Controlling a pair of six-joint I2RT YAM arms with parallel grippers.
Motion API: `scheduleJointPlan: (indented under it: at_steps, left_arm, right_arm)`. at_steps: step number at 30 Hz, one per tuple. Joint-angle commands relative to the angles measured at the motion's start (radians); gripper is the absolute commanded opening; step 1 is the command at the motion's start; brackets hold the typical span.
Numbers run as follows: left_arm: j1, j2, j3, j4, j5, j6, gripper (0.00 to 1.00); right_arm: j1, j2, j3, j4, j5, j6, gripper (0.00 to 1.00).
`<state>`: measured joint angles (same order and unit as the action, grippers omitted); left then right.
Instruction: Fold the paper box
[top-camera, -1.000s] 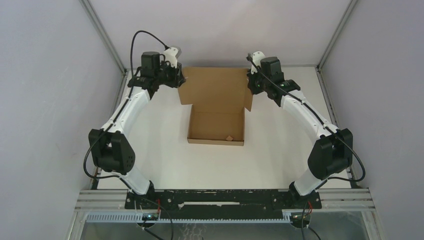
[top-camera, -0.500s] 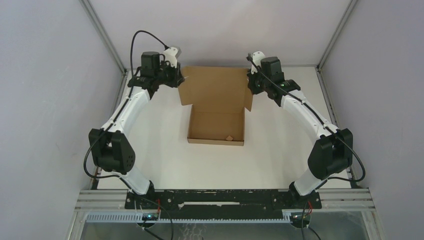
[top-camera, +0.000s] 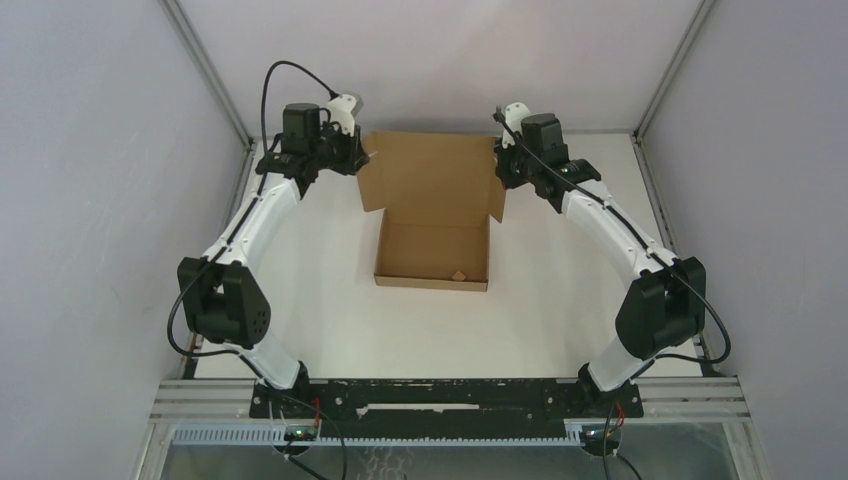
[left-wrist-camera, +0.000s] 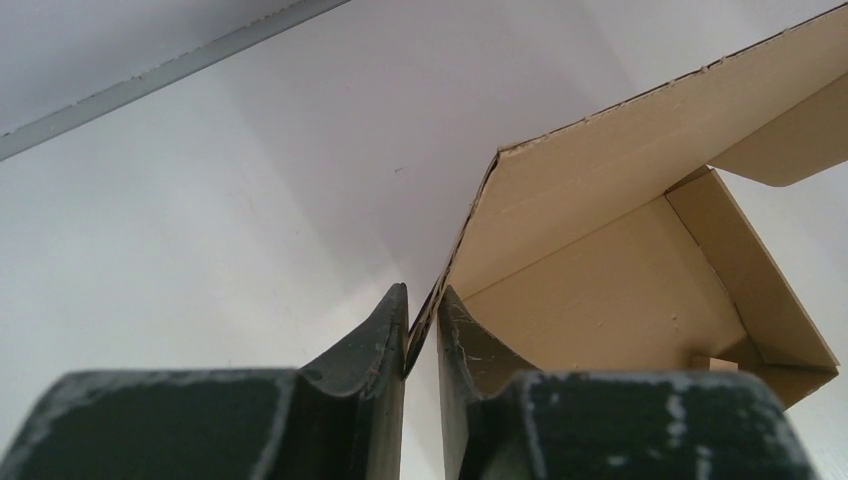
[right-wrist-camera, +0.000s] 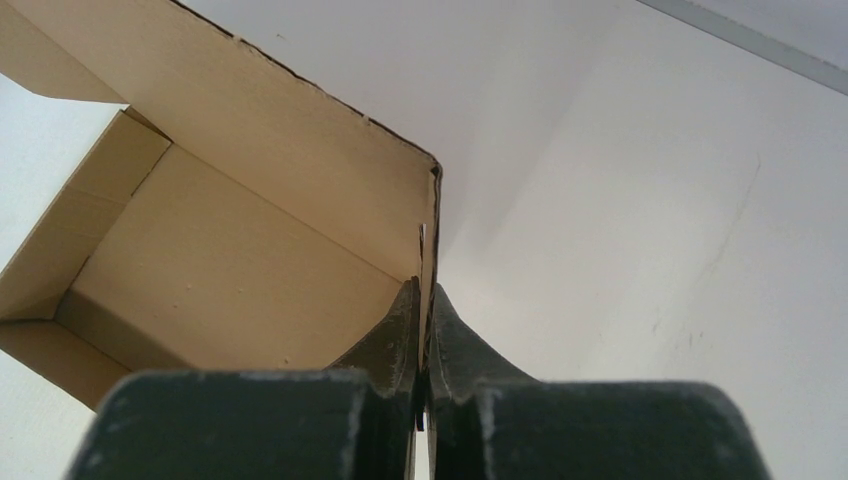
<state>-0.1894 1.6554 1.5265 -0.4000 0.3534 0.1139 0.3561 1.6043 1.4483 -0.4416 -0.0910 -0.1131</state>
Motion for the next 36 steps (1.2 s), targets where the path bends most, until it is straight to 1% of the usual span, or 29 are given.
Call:
scheduleJointPlan:
  at_steps: [1,8,9,10,11,12,20,25,28,32,36]
  left_arm:
    - [-0.005,-0.016,0.022,-0.031,-0.014,0.005,0.2]
    - [-0.023,-0.037,0.002,-0.033,-0.044,-0.013,0.18]
    - [-0.026,-0.039,-0.002,-0.034,-0.052,-0.014,0.18]
    - [-0.029,-0.041,-0.005,-0.034,-0.054,-0.014,0.18]
    - [-0.03,-0.043,-0.008,-0.034,-0.054,-0.015,0.18]
    - [-0.032,-0.043,-0.01,-0.034,-0.055,-0.016,0.18]
    - [-0.036,-0.044,-0.016,-0.034,-0.061,-0.017,0.18]
    - [-0.037,-0.044,-0.016,-0.034,-0.061,-0.016,0.17]
    - [-0.037,-0.042,-0.017,-0.034,-0.062,-0.015,0.17]
    - [-0.036,-0.042,-0.015,-0.035,-0.06,-0.014,0.17]
    - [-0.036,-0.038,-0.011,-0.037,-0.059,-0.014,0.17]
  right_arm:
    - [0.007,-0.016,0.044,-0.006,0.027,0.004,0.04]
    - [0.02,-0.02,0.051,-0.017,0.053,0.015,0.04]
    - [0.021,-0.023,0.05,-0.017,0.056,0.016,0.07]
    - [0.023,-0.025,0.05,-0.017,0.06,0.017,0.15]
    - [0.024,-0.028,0.052,-0.018,0.062,0.019,0.21]
    - [0.023,-0.031,0.052,-0.019,0.063,0.018,0.22]
    - [0.021,-0.06,0.048,-0.006,0.053,0.026,0.21]
    - [0.02,-0.071,0.049,0.008,0.038,0.029,0.26]
    - [0.019,-0.075,0.048,0.012,0.033,0.028,0.33]
    - [0.017,-0.075,0.046,0.014,0.031,0.03,0.35]
    - [0.015,-0.075,0.044,0.015,0.03,0.03,0.35]
